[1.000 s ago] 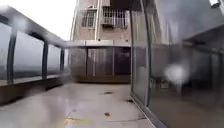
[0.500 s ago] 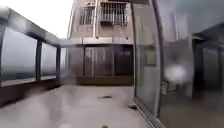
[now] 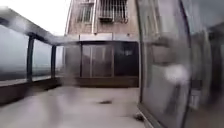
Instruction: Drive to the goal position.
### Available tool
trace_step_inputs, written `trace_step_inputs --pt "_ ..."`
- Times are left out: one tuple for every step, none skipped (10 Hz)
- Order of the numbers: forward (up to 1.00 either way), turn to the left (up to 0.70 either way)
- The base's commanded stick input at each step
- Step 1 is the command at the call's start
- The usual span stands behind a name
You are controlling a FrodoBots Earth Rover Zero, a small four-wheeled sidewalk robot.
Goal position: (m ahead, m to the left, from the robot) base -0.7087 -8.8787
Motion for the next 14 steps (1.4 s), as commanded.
trace_step_inputs --pt "0.70 0.00" --pt "0.70 0.00" --pt "0.70 0.00" --pt "0.70 0.00" --pt "0.70 0.00" --pt "0.70 0.00" --pt "0.70 0.00" --pt "0.70 0.00" --pt "0.70 0.00" --pt "0.70 0.00" --pt "0.70 0.00" --pt "0.70 0.00" --pt "0.70 0.00" --pt "0.70 0.11"
